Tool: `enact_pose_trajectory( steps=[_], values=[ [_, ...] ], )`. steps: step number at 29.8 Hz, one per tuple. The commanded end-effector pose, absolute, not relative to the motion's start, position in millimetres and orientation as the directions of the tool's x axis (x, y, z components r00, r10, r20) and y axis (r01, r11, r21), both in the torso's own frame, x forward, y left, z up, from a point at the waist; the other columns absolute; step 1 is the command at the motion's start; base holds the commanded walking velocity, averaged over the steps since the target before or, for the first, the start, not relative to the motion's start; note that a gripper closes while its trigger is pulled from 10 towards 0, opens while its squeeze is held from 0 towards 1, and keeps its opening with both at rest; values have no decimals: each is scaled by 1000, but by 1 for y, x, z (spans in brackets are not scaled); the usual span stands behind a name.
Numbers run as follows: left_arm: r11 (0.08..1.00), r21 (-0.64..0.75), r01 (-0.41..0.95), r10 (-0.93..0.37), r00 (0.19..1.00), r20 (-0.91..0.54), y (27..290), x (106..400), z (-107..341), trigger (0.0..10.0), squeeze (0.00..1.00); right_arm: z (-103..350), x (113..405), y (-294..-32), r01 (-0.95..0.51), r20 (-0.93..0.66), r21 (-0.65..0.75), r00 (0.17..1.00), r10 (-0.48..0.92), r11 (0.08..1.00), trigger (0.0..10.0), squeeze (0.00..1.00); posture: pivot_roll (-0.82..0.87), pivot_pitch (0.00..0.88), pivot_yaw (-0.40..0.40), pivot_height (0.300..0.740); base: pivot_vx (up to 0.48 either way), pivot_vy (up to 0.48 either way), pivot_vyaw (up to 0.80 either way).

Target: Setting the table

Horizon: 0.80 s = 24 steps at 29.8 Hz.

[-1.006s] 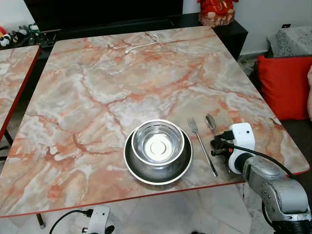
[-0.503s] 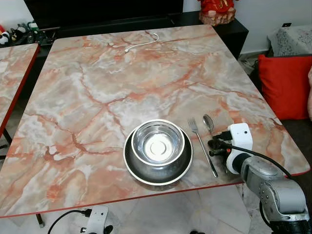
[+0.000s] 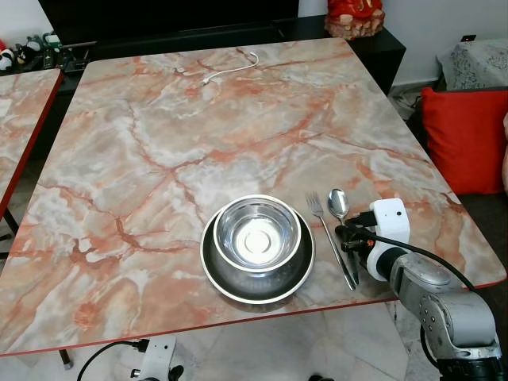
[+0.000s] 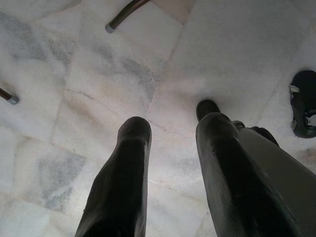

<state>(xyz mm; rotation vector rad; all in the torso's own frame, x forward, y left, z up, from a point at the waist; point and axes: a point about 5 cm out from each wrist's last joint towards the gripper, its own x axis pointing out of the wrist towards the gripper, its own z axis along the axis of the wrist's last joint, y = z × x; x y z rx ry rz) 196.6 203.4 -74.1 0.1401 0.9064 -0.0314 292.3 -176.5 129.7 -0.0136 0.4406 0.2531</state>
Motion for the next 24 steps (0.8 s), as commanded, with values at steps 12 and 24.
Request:
enact_pose_trajectory(
  steps=[12,24],
  values=[
    [990,121,79,52,589,-807,215,188,-77,10000,0,126,293,-183,-248,-439,-60,876,198,967,10000,0,-184,176,67,740,0,0,0],
    [990,122,77,53,588,-807,218,188,-76,10000,0,129,293,-179,-261,-428,-53,878,214,964,10000,0,-186,175,65,740,0,0,0]
  ],
)
